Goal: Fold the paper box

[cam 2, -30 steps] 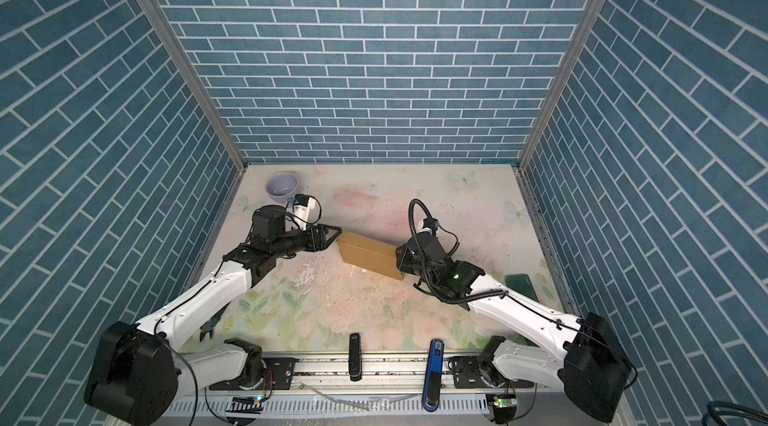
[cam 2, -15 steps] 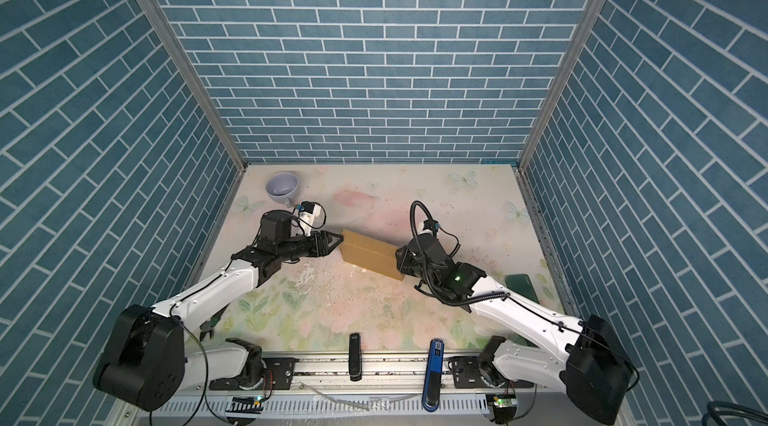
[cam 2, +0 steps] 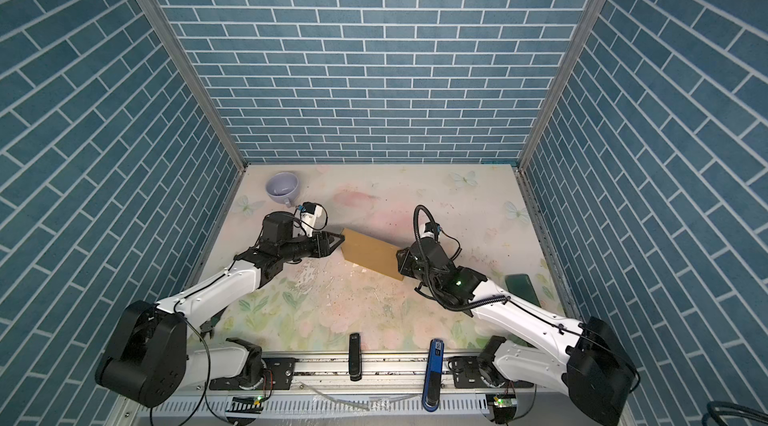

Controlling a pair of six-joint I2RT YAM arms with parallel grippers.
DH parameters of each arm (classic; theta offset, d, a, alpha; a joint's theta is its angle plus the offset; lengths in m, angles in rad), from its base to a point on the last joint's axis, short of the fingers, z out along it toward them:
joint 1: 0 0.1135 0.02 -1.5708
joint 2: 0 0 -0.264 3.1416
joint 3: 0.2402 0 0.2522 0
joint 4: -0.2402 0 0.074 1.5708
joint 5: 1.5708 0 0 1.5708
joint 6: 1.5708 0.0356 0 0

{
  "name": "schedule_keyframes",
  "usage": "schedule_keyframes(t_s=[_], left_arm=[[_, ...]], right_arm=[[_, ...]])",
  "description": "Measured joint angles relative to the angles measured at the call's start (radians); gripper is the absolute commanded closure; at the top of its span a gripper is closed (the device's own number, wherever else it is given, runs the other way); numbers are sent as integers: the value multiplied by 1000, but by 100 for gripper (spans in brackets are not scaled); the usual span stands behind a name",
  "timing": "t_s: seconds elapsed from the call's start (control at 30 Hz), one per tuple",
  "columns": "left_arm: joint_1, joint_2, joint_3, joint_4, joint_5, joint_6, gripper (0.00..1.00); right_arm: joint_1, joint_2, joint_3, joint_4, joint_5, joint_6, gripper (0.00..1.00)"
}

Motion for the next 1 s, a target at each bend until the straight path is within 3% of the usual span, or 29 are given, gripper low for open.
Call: schedule_keyframes(t_s=[0.3,0.63,1.0], left_arm=[[-9,0,-21,51,-24,2,50],[-14,-12,-32,62,-46,-13,51],[-23,-17,-32,60,-68,-20,51]], right_arm=[[-10,1,-33,70,5,13,73],[-39,-14,-16,11,-23,-3,56],[-42,-46,14,-39,-63,-5,63]])
